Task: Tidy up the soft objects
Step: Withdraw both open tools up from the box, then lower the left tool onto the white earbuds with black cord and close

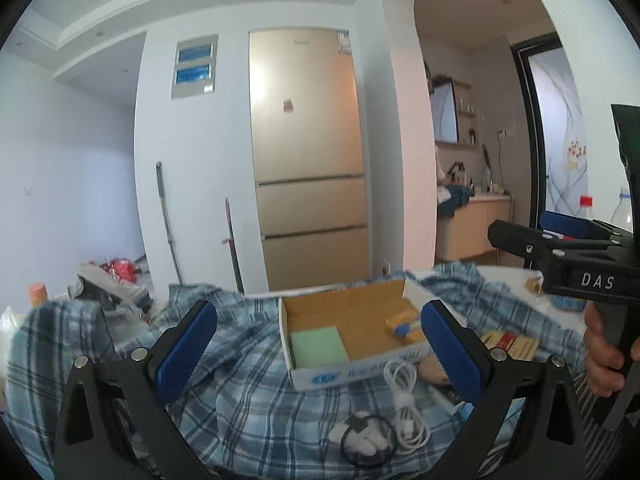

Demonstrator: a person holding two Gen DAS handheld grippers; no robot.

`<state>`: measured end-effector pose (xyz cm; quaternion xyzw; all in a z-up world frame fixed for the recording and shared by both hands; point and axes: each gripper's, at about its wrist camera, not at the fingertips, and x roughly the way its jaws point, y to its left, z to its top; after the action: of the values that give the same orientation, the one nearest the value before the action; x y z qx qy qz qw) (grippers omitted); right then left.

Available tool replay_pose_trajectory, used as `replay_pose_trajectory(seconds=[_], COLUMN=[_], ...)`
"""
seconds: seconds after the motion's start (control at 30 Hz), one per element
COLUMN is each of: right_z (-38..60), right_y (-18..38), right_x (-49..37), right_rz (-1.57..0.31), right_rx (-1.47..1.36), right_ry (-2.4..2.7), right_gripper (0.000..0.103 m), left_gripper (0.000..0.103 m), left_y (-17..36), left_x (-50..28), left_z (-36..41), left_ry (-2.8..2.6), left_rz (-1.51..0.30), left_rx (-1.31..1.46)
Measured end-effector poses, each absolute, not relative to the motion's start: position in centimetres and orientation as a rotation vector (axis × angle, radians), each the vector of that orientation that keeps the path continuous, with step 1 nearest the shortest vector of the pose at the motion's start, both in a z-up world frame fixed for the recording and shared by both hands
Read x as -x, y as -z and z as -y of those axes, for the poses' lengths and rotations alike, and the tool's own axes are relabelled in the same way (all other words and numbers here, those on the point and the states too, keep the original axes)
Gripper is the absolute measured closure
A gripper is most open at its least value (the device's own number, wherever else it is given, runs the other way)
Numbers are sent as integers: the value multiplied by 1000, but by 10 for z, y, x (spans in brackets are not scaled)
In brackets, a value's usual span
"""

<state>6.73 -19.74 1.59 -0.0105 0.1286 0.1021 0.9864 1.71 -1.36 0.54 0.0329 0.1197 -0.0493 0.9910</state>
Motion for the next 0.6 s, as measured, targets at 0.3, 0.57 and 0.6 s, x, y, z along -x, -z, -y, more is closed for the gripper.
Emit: replay_pose_trajectory(seconds=[0.3,0.57,0.6], right_z=[205,205,202], right_y=[13,31,32], right_x=[-99,-113,-115], right_rz=[-465,-572,-580], right_rx=[-22,-15,-13], right_ry=[-216,-236,-241], right_gripper=[0,0,0], left_gripper=[0,29,29], left_y=[19,39,42], left_x=[-47,-73,-77], left_z=[11,15,15], left_ry=[123,202,200], left_rz=[-405,-604,-624], left_rx=[-23,-5,-4])
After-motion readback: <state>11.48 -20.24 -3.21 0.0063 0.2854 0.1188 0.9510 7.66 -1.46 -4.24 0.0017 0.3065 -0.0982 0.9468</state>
